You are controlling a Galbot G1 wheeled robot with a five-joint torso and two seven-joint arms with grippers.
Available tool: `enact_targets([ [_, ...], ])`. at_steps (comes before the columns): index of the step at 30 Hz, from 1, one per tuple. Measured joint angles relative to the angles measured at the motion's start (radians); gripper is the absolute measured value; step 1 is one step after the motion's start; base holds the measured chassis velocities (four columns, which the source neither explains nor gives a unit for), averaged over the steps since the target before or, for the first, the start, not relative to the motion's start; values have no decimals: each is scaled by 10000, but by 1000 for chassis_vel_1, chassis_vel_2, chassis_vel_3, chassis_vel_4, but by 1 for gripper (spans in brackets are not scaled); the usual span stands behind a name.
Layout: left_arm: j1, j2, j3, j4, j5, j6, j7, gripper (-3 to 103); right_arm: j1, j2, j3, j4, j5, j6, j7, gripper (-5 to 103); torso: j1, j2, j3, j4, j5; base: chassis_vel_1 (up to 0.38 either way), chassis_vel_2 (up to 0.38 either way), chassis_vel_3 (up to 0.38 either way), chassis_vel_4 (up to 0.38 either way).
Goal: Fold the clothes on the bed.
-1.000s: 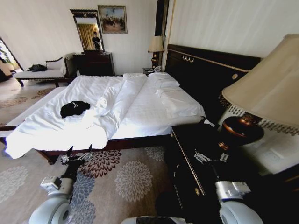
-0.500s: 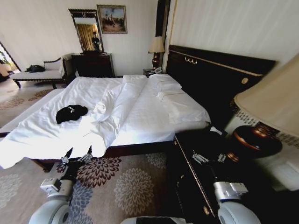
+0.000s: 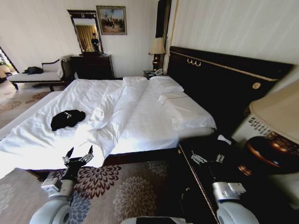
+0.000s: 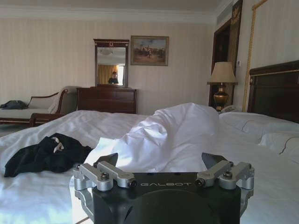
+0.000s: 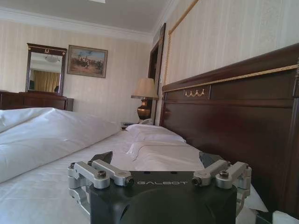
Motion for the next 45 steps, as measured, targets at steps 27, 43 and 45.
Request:
enact_targets([
  [27, -66, -69, 53, 60, 57, -24, -48, 100, 22, 94, -80, -101, -301, -250, 102, 100, 0, -1, 0, 0, 0, -106, 159, 106, -157],
  [43, -54, -144, 36, 187, 74, -132, -44, 100, 21, 160, -163, -106, -376, -315, 176, 100, 1, 0, 0, 0, -1, 152, 284, -143, -288],
  [45, -5, -163, 36, 188, 76, -157, -36, 100, 14, 161, -167, -106, -376, -324, 191, 100, 1, 0, 1, 0, 1, 204, 304, -183, -289],
])
